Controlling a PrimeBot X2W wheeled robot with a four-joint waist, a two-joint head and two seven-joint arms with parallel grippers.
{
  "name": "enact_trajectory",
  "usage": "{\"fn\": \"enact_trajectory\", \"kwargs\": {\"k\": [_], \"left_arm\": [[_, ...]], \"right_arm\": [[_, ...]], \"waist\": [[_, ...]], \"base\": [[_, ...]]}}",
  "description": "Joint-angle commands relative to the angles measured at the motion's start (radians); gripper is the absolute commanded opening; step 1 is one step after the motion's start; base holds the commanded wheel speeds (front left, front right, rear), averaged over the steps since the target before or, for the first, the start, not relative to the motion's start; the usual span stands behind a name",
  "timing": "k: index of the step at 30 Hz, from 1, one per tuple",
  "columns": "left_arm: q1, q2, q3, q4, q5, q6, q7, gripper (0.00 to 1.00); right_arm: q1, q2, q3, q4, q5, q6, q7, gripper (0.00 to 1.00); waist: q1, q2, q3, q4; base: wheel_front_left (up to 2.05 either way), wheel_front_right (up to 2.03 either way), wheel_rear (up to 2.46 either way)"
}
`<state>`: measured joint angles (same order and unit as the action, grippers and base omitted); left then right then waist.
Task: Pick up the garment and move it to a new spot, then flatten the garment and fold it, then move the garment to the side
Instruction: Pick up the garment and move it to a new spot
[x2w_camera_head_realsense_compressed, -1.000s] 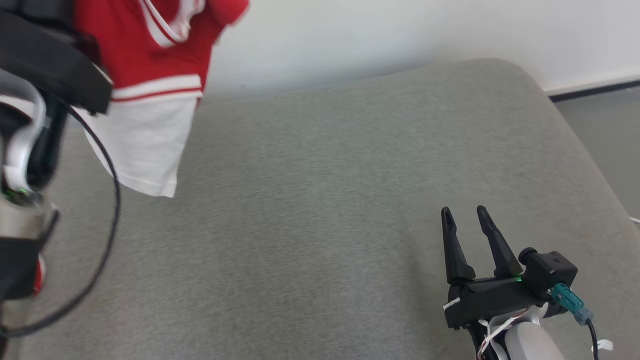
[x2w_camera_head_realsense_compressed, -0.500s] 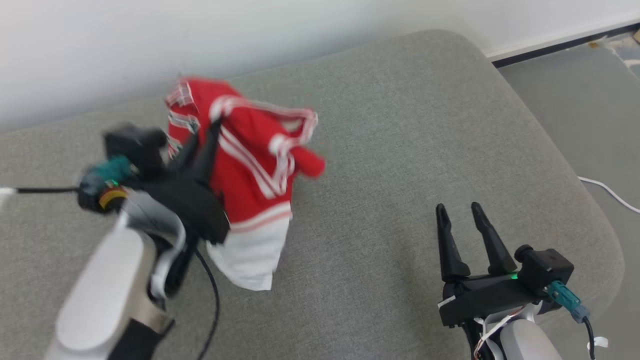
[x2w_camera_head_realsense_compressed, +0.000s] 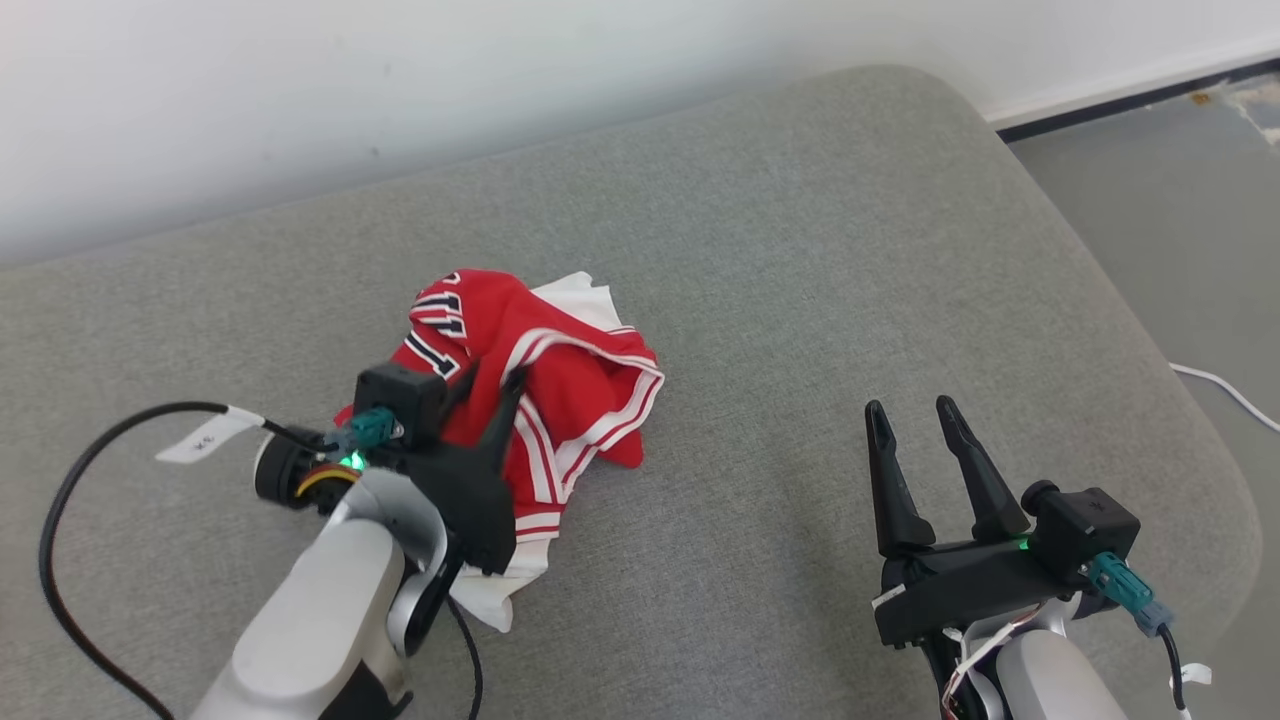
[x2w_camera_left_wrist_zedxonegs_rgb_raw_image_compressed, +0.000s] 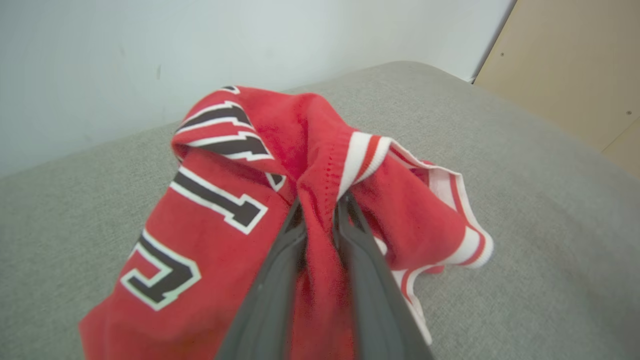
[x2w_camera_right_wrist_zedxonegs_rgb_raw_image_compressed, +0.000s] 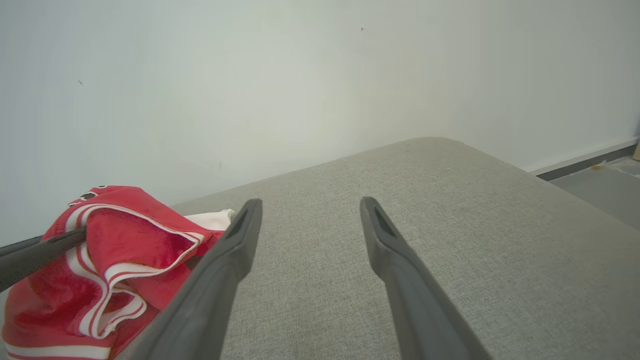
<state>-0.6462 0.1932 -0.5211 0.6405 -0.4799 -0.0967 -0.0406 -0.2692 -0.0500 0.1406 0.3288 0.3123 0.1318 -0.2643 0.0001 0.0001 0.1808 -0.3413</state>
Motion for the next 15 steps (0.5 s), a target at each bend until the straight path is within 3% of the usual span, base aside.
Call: {"fn": "enact_trajectory", "kwargs": {"k": [1,7,15], "left_arm": [[-0.025,-0.004,-0.003,0.006,0.007,-0.001,-0.019,1.0],[-0.074,-0.013,-0.008,-0.022,0.017,-0.002,-0.068,1.0],[-0.02,0.047,0.008,-0.091,0.023,0.036,-0.077,1.0]], "right_arm": [[0.003,-0.001,-0.003,0.0,-0.009,-0.002,-0.002,1.0],[0.034,-0.001,-0.013,0.013,-0.02,-0.002,-0.002,1.0],[0.06,-0.001,-0.024,0.02,-0.035,-0.002,-0.002,1.0]], "waist": [[-0.0001,-0.0001,-0.017,0.017],[-0.0001,-0.0001,-0.069,0.066],[-0.0001,-0.0001,-0.115,0.132]], "base": [[0.0,0.0,0.0],[0.0,0.0,0.0],[0.0,0.0,0.0]]}}
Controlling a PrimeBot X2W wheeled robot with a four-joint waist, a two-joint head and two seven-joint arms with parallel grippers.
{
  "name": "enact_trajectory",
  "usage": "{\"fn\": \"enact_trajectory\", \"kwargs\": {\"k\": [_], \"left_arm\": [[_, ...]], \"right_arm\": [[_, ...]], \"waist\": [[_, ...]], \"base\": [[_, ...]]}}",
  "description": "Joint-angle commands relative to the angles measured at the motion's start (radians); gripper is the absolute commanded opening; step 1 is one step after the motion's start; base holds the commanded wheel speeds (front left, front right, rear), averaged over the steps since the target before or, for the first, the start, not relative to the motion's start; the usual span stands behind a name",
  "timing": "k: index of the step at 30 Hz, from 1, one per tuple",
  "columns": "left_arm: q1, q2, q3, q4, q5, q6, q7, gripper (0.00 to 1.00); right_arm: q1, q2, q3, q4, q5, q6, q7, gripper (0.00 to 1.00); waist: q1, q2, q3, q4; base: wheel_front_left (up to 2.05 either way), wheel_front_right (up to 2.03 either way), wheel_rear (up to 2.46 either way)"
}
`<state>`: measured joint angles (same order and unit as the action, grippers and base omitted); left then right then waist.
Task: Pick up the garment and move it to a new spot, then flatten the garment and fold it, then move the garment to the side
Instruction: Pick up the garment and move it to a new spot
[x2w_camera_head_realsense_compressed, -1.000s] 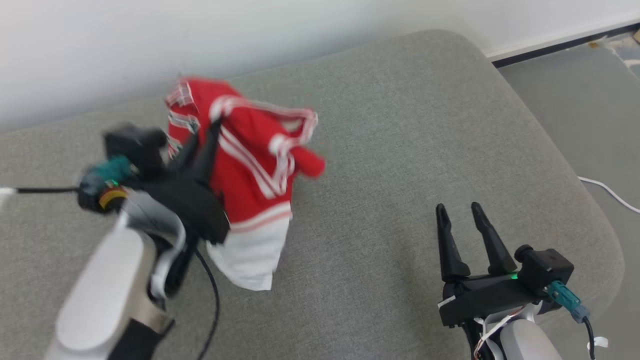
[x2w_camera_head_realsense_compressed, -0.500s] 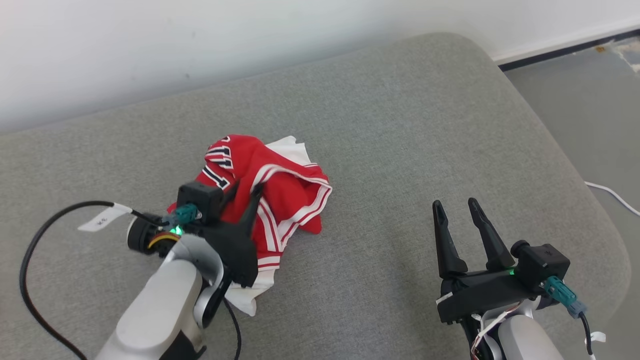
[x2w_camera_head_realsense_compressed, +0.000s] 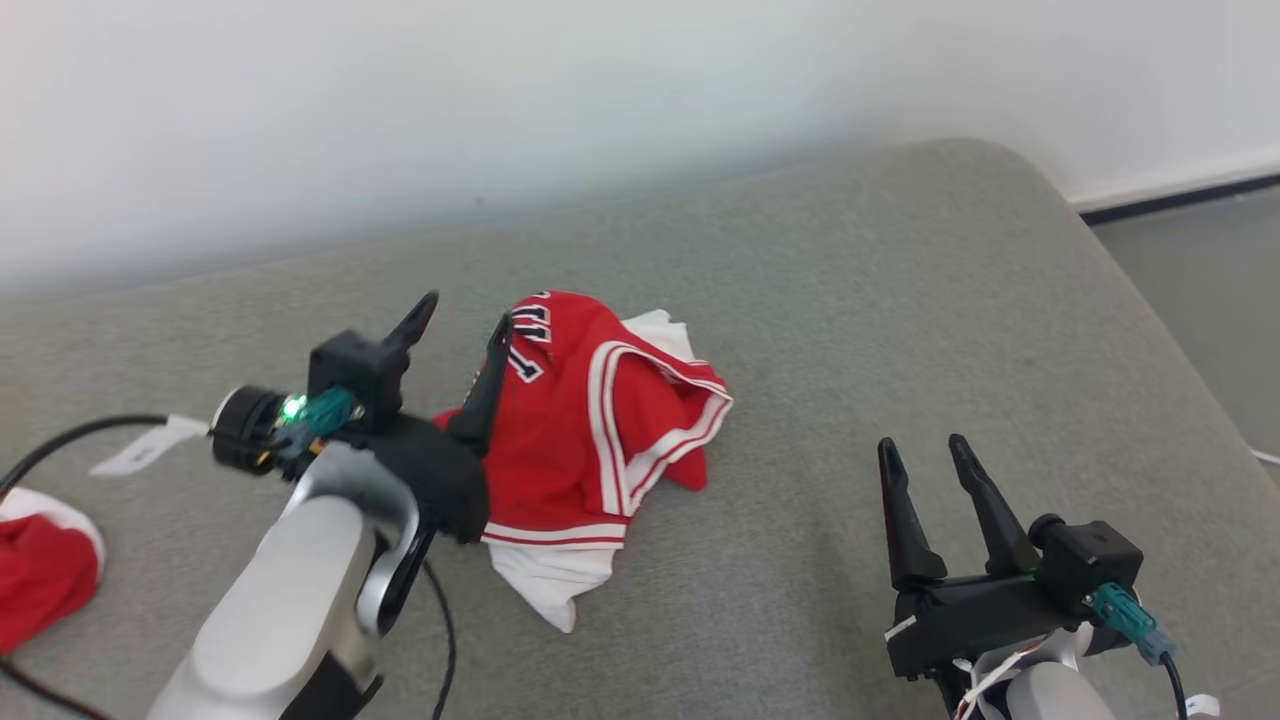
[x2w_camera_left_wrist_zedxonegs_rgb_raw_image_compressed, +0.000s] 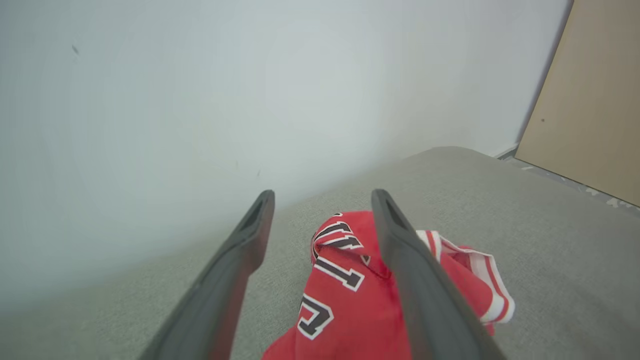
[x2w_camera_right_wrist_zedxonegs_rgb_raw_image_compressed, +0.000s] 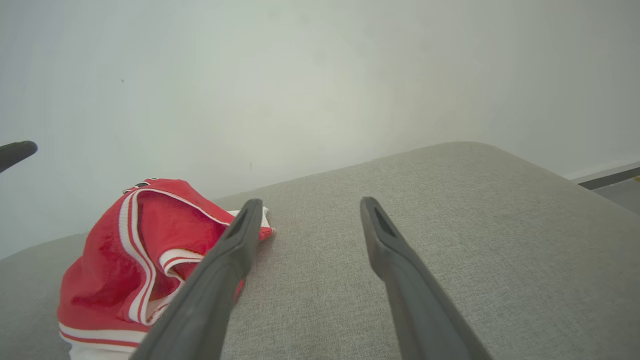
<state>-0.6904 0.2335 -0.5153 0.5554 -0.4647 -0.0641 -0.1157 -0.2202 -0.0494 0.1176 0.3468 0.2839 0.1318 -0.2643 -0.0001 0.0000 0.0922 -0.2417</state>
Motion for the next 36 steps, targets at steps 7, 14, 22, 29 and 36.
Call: {"fn": "enact_trajectory", "kwargs": {"k": [7,14,22,29,36], "left_arm": [[0.143,0.093,0.047,-0.087,-0.014,0.057,-0.013,1.0],[0.301,0.17,0.101,-0.22,-0.043,0.139,-0.006,1.0],[0.49,0.21,0.165,-0.375,-0.07,0.246,-0.025,1.0],[0.603,0.231,0.192,-0.433,-0.074,0.306,-0.04,1.0],[0.683,0.233,0.205,-0.483,-0.051,0.378,-0.05,1.0]], "right_arm": [[0.03,-0.001,-0.019,0.009,-0.02,-0.002,-0.002,1.0],[0.045,-0.001,-0.035,0.017,-0.032,-0.002,-0.002,1.0],[0.053,-0.002,-0.047,0.008,-0.041,-0.002,0.007,1.0],[0.065,-0.002,-0.06,0.003,-0.052,-0.002,0.018,1.0],[0.093,-0.002,-0.086,-0.015,-0.067,-0.002,0.03,1.0]], "waist": [[0.0001,0.0,-0.054,0.09],[0.0001,0.0,-0.081,0.143],[0.0001,0.0,-0.091,0.185],[0.0001,0.0,-0.099,0.202],[0.0001,0.0,-0.108,0.22]], "base": [[0.0,0.0,0.0],[0.0,0.0,0.0],[0.0,0.0,0.0],[0.0,0.0,0.0],[0.0,0.0,0.0]]}}
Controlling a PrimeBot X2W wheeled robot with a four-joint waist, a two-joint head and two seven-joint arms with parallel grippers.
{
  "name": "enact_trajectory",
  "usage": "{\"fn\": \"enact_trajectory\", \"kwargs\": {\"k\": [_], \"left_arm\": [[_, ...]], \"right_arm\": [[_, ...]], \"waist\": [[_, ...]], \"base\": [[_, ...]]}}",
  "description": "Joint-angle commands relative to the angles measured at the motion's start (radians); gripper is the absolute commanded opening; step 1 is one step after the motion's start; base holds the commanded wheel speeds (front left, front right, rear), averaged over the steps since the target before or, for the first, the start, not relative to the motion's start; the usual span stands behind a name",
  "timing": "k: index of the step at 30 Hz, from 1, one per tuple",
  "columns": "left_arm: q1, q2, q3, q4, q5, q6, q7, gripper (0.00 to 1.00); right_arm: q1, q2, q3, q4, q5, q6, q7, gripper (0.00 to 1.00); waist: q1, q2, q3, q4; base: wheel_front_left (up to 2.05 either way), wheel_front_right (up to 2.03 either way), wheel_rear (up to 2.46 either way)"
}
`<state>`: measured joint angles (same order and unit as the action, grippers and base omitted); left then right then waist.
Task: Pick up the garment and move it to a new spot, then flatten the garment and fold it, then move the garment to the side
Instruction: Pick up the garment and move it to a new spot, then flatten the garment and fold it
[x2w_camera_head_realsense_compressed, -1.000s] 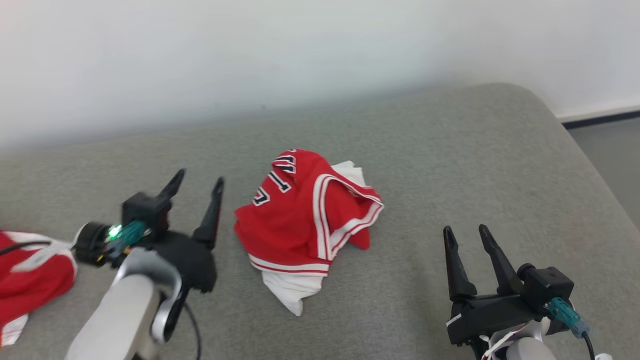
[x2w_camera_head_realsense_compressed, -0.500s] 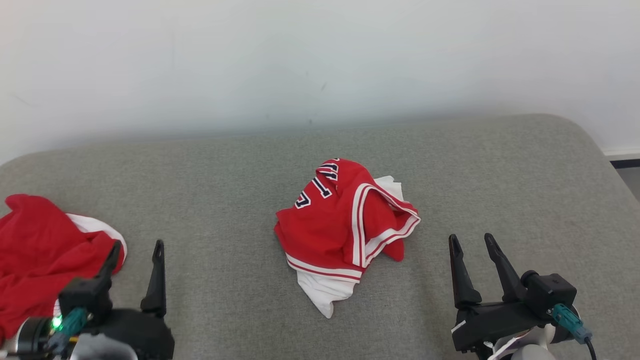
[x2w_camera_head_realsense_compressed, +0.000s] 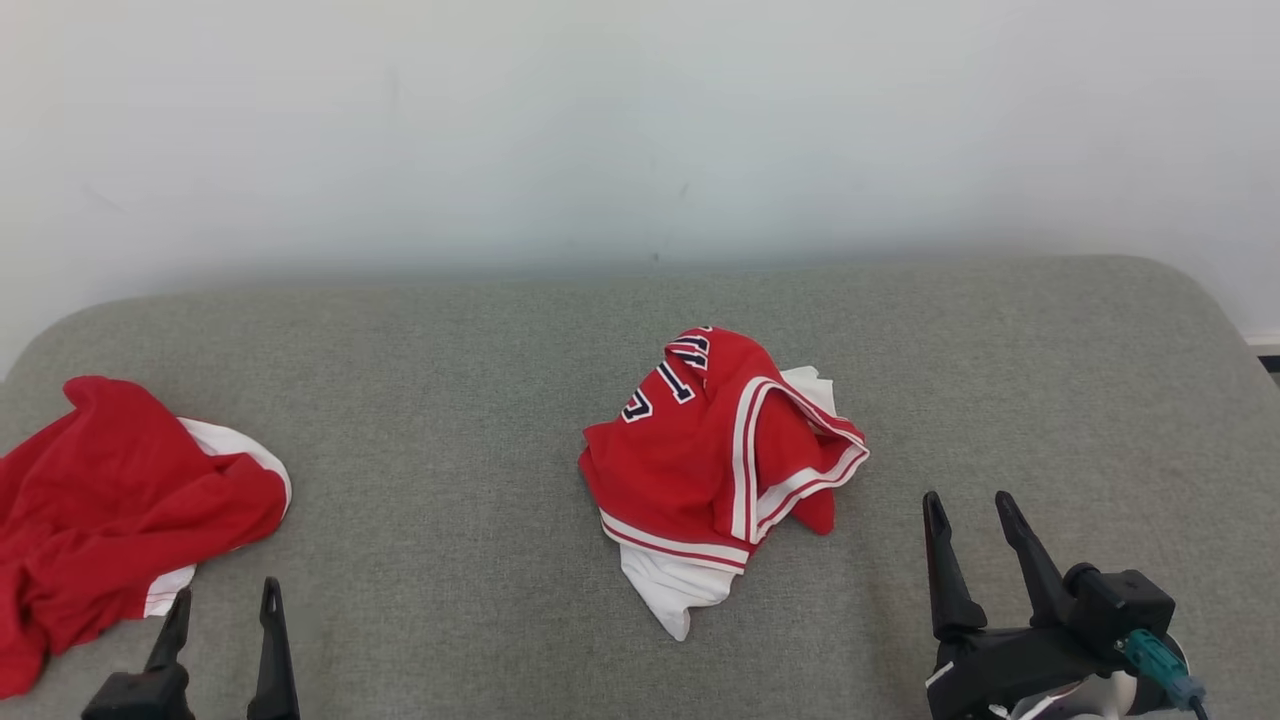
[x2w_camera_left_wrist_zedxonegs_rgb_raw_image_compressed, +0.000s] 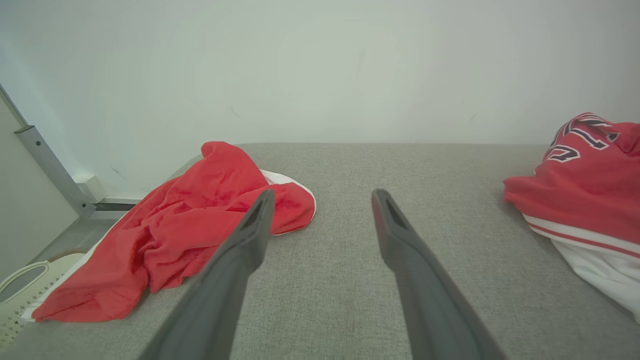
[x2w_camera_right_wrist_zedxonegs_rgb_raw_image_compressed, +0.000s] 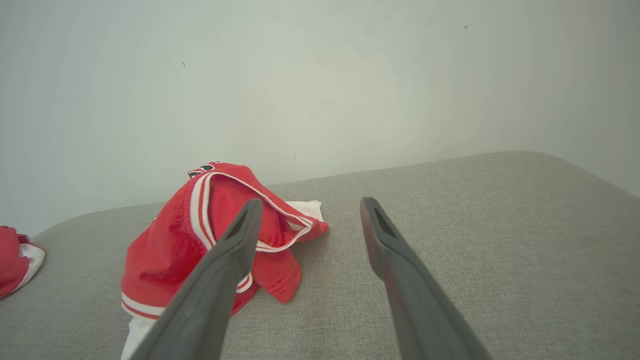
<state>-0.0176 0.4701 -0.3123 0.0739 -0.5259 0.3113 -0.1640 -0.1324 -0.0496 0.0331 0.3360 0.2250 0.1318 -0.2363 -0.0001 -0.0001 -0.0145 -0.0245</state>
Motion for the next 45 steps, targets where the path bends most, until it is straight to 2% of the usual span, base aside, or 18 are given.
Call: {"fn": "enact_trajectory", "kwargs": {"k": [1,12,31,45], "left_arm": [[0.021,-0.002,0.002,-0.008,0.014,0.009,-0.001,1.0],[0.101,-0.03,-0.004,-0.045,-0.005,0.058,-0.005,1.0],[0.067,-0.003,-0.039,-0.049,0.03,0.064,0.013,1.0],[0.056,-0.009,-0.05,-0.043,0.026,0.067,0.017,1.0]], "right_arm": [[0.01,-0.001,-0.003,-0.007,-0.01,-0.002,0.005,1.0],[0.043,-0.001,-0.029,-0.016,-0.014,-0.002,0.013,1.0],[0.05,-0.002,-0.04,-0.016,-0.011,-0.002,0.012,1.0],[0.052,-0.002,-0.045,-0.01,-0.011,-0.002,0.01,1.0]], "waist": [[0.0001,0.0001,-0.002,0.005],[0.0001,0.0001,-0.004,0.02],[0.0001,0.0001,-0.012,0.006],[0.0001,0.0001,-0.014,0.004]], "base": [[0.0,0.0,0.0],[0.0,0.0,0.0],[0.0,0.0,0.0],[0.0,0.0,0.0]]}}
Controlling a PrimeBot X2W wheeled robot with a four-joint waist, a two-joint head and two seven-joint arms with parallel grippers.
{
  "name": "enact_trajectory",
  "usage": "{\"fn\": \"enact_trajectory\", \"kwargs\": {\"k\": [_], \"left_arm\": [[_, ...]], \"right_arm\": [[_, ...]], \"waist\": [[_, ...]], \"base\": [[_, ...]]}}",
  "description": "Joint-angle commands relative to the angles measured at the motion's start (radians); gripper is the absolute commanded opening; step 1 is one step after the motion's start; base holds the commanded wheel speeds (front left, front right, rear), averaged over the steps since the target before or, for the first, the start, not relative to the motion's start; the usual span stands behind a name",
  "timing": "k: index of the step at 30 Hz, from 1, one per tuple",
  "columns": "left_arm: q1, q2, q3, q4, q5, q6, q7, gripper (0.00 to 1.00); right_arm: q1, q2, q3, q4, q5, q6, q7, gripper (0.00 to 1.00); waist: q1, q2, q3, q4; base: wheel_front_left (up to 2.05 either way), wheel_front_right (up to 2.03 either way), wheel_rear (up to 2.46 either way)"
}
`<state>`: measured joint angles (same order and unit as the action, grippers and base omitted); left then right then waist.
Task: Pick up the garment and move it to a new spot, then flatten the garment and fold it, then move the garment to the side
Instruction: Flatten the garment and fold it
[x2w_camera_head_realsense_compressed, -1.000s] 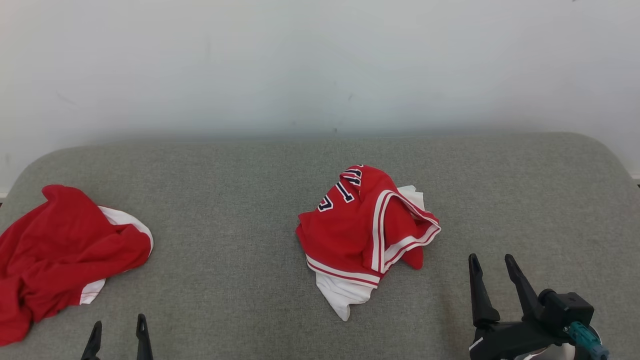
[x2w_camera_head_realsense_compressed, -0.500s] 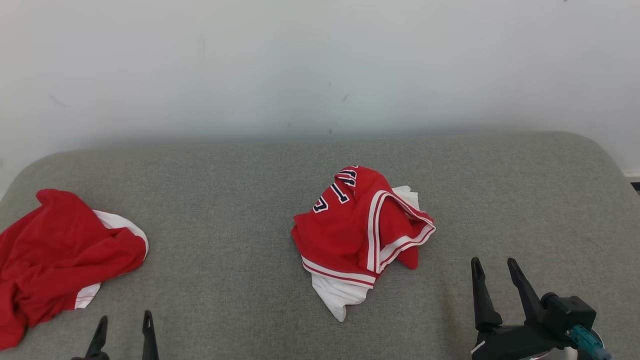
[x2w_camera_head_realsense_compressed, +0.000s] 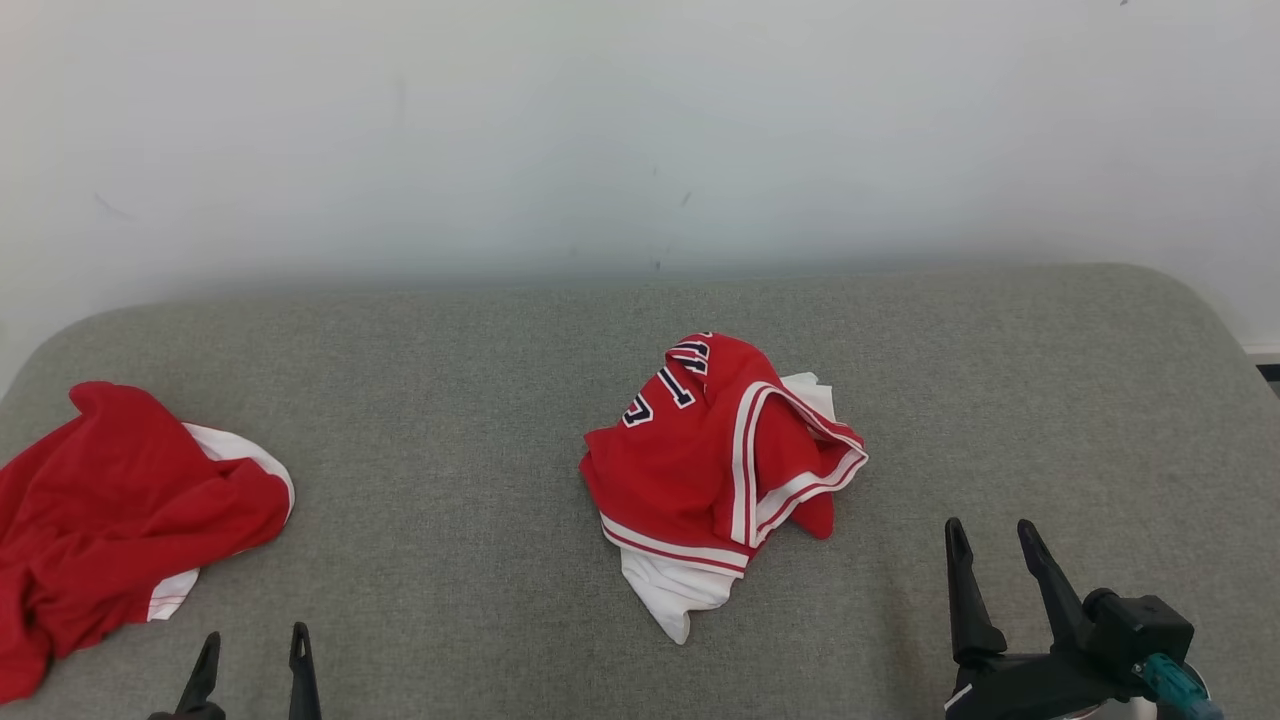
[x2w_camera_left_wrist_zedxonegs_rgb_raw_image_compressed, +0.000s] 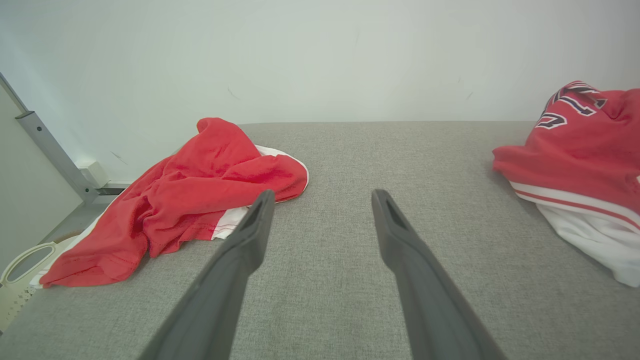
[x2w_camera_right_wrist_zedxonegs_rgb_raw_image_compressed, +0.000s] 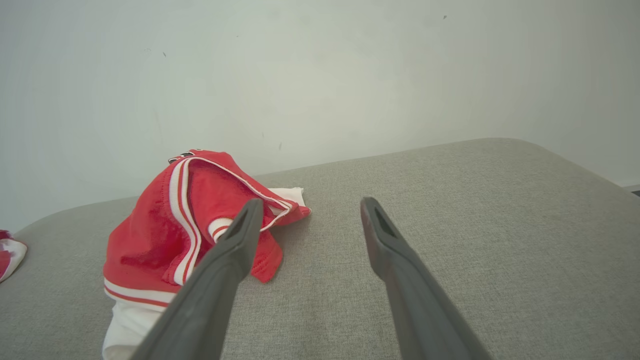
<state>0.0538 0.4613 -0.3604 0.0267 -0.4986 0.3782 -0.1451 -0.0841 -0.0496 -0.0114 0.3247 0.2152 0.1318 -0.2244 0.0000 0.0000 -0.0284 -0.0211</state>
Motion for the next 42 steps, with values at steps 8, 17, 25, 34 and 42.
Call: {"fn": "enact_trajectory", "kwargs": {"k": [8,17,25,34,42], "left_arm": [[-0.009,0.005,-0.005,-0.003,-0.005,0.008,-0.001,1.0],[-0.013,0.005,-0.006,-0.002,-0.01,0.008,-0.003,1.0],[-0.049,-0.009,-0.03,-0.004,-0.014,-0.021,0.0,1.0],[-0.182,-0.055,-0.124,0.071,-0.002,-0.131,0.026,1.0],[-0.333,-0.164,-0.251,0.254,0.028,-0.251,0.027,1.0]], "right_arm": [[0.007,-0.002,0.002,0.0,-0.001,-0.002,-0.001,1.0],[0.009,-0.002,0.003,0.001,-0.001,-0.002,0.0,1.0],[0.007,-0.001,0.014,-0.002,0.005,-0.002,0.0,1.0],[-0.014,-0.001,0.044,0.003,0.027,-0.002,-0.006,1.0],[-0.043,-0.001,0.049,0.006,0.021,-0.002,-0.015,1.0]], "waist": [[0.0,0.0,-0.002,-0.002],[0.0,0.0,-0.003,-0.003],[0.0,0.0,0.005,-0.011],[0.0,0.0,0.043,-0.062],[0.0,0.0,0.099,-0.131]], "base": [[0.0,0.0,0.0],[0.0,0.0,0.0],[0.0,0.0,0.0],[0.0,0.0,0.0],[0.0,0.0,0.0]]}}
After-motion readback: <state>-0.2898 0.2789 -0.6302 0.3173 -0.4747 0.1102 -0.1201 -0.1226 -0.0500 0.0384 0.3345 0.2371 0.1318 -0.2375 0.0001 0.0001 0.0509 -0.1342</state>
